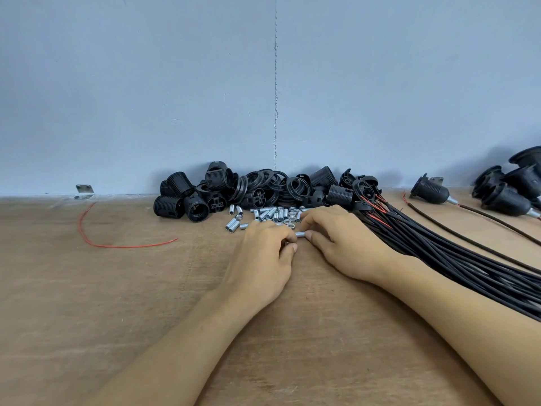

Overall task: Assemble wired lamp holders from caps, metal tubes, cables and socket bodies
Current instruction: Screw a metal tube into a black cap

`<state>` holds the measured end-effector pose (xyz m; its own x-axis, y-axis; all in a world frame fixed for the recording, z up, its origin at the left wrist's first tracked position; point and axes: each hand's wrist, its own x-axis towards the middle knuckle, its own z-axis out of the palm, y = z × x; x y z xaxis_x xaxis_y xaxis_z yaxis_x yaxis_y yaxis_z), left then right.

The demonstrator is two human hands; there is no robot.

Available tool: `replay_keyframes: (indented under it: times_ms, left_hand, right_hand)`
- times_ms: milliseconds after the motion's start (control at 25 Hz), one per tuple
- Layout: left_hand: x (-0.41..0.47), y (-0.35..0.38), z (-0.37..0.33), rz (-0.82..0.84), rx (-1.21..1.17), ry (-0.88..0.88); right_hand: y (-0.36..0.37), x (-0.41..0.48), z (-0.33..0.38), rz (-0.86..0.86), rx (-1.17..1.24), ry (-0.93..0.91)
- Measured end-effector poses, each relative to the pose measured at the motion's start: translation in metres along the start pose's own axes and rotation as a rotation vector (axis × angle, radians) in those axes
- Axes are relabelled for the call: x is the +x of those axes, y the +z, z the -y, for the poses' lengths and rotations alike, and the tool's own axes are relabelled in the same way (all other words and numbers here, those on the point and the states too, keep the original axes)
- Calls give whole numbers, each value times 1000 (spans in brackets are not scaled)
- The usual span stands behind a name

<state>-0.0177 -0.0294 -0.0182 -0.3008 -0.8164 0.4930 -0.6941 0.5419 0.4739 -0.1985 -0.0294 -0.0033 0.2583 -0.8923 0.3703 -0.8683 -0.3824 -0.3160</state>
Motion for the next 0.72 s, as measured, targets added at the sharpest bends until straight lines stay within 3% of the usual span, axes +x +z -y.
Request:
replay_keyframes:
  times_ms: [120, 280, 720]
  left_hand:
    - [-1, 0, 1, -59, -75, -28]
    - [1, -2, 4, -157, -191, -199]
    - [7, -9, 12, -149, -553, -360]
  right_hand:
    - [1, -1, -1, -77, 18, -6]
    - [1, 0, -2, -93, 92, 36]
    - [-2, 0, 16, -65, 482, 184]
